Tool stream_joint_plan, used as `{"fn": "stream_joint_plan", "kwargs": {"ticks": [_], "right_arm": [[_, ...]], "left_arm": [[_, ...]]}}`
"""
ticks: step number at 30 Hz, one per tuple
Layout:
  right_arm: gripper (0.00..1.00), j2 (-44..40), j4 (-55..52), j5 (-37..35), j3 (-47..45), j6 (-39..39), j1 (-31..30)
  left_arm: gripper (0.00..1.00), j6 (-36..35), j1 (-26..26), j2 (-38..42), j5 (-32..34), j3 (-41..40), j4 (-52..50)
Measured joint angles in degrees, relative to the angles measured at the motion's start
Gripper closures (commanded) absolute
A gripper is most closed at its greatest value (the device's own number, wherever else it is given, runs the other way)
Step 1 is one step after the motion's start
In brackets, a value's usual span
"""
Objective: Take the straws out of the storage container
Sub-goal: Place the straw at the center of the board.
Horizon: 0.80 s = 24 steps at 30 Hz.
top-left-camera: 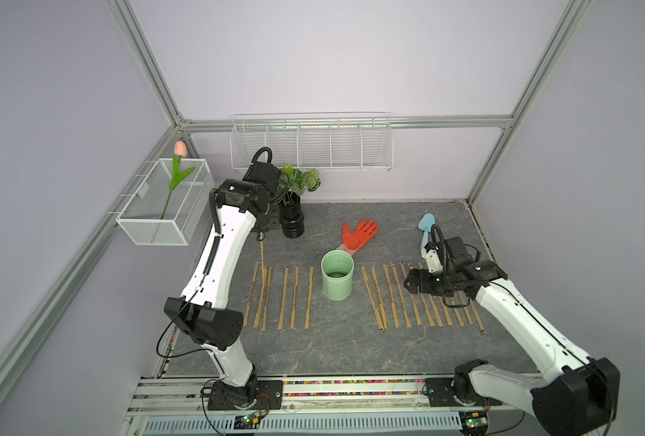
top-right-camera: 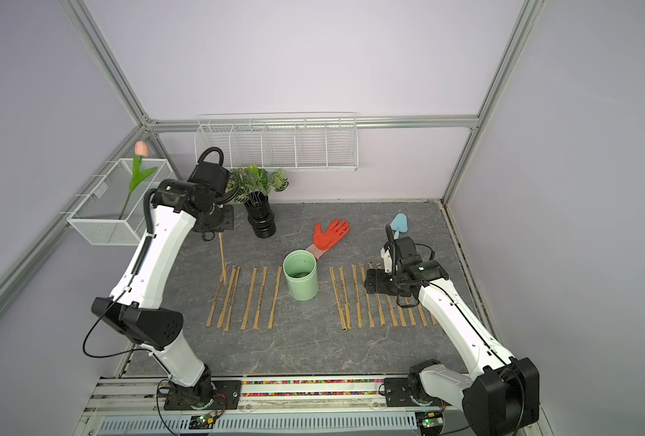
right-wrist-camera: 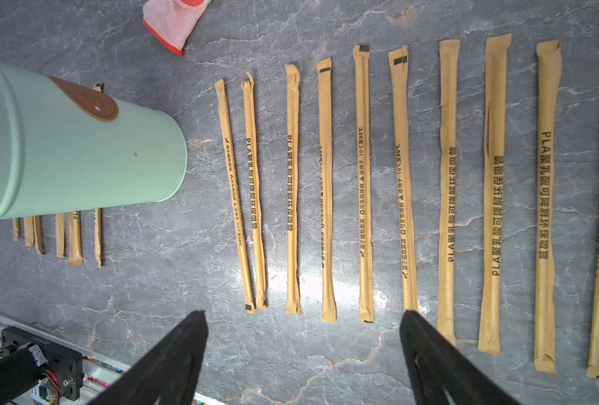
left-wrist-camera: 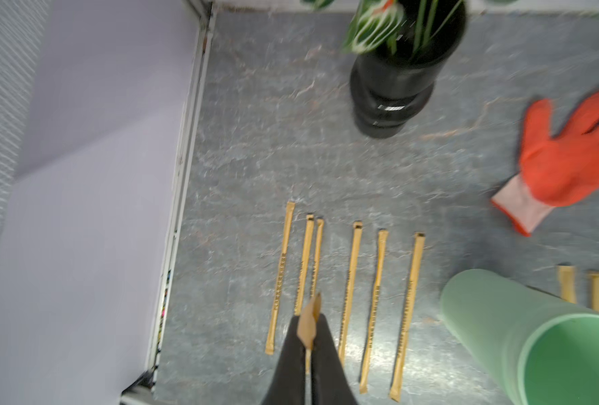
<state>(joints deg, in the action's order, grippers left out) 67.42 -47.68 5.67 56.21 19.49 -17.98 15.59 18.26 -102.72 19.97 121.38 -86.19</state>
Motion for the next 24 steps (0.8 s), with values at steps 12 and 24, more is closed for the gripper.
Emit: {"fn": "stream_joint_plan", "kwargs": {"ticks": [12, 24], "right_arm": [[0.11, 4.00, 1.90, 0.00, 0.00, -1.38, 0.00], [0.11, 11.87, 6.19, 1.20, 0.04, -1.95, 0.00]], "left_arm": [[0.94, -1.11, -8.76, -16.02, 2.54, -0.50, -4.22], [0.93, -2.84, -12.74, -23.91, 3.87, -0.81, -4.02]]}}
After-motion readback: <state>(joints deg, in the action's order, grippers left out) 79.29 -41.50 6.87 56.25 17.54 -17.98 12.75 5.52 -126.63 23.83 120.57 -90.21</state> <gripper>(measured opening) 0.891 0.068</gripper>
